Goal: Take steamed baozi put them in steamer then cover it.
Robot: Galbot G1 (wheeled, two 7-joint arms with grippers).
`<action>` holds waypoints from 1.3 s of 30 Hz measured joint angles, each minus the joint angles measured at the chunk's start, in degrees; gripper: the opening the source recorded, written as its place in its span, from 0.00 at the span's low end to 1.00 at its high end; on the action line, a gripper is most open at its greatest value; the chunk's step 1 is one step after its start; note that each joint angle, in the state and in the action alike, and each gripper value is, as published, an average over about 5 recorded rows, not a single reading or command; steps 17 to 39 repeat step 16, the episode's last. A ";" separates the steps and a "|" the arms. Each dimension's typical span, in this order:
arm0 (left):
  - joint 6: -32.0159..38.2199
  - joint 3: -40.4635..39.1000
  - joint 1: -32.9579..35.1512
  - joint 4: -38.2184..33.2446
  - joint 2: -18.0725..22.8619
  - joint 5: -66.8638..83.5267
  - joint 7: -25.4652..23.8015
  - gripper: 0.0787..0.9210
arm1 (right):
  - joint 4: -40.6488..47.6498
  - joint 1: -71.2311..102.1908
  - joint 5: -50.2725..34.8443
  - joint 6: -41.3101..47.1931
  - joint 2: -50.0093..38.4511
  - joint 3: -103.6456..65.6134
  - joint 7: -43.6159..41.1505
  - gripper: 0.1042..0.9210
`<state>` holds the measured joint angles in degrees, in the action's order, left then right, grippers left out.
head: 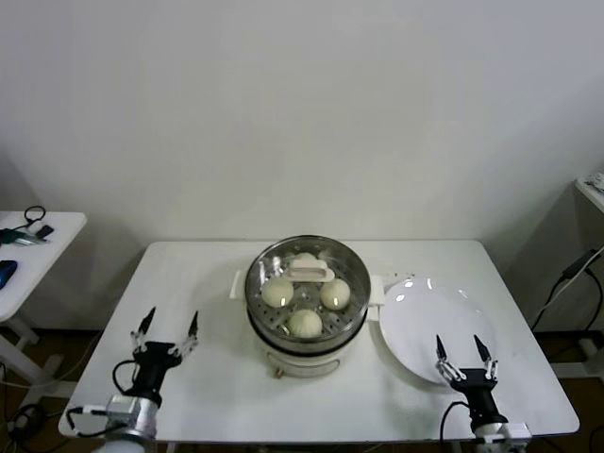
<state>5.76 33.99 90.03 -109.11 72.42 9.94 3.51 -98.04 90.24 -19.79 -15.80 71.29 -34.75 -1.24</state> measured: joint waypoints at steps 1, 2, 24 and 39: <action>0.83 0.00 0.17 0.77 0.07 0.73 0.04 0.88 | 0.02 0.05 0.00 -0.01 0.01 0.01 -0.03 0.88; 1.56 -0.02 0.34 1.45 0.15 1.35 0.08 0.88 | 0.03 0.09 0.01 -0.02 0.02 0.01 -0.07 0.88; 6.42 -0.45 2.01 5.50 0.91 5.84 0.21 0.88 | 0.29 0.34 0.02 -0.06 -0.13 0.18 -0.19 0.88; 6.42 -0.45 2.01 5.50 0.91 5.84 0.21 0.88 | 0.29 0.34 0.02 -0.06 -0.13 0.18 -0.19 0.88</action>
